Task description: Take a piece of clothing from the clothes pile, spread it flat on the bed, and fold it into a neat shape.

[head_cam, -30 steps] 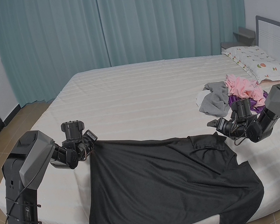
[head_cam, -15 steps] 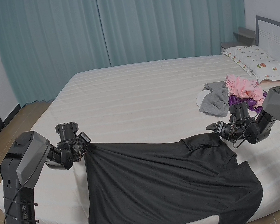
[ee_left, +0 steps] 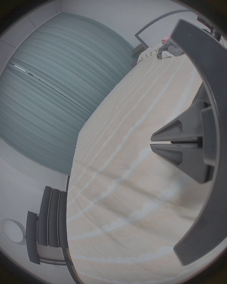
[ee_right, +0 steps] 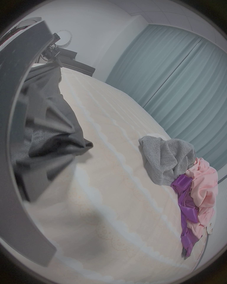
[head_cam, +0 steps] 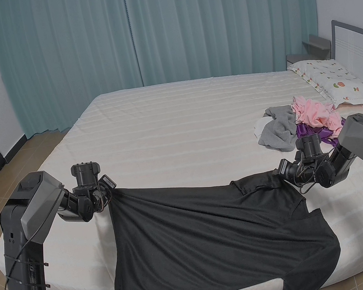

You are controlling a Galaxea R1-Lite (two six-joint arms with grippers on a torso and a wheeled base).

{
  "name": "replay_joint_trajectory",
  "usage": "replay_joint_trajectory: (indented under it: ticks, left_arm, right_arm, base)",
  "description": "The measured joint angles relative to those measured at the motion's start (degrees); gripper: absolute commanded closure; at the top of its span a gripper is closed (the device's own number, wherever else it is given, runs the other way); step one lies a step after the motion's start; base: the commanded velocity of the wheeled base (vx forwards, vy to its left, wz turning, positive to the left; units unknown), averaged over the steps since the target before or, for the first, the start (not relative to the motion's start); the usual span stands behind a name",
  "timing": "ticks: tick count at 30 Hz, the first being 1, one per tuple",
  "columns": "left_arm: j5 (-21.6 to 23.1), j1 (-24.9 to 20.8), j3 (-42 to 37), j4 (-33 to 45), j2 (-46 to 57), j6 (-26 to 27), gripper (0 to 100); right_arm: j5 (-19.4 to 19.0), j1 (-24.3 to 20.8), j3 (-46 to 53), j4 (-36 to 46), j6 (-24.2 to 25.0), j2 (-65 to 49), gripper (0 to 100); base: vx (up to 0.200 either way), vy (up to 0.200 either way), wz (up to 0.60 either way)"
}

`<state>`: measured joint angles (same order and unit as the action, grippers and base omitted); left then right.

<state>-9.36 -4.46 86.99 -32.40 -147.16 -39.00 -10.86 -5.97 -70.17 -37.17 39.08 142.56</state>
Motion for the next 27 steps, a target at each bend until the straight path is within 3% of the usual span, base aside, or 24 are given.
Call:
replay_joint_trajectory:
  ticks: [14,27]
  left_arm:
    - [0.0,-0.2,4.2,0.0,-0.5,0.0,100]
    - [0.0,-0.3,15.6,2.3,-3.9,1.6,100]
  right_arm:
    - [0.8,0.7,-5.8,-0.8,4.1,0.0,100]
    - [6.6,3.4,-15.1,-0.7,4.4,-0.1,100]
  base:
    - [0.0,0.0,0.0]
    - [0.0,0.0,0.0]
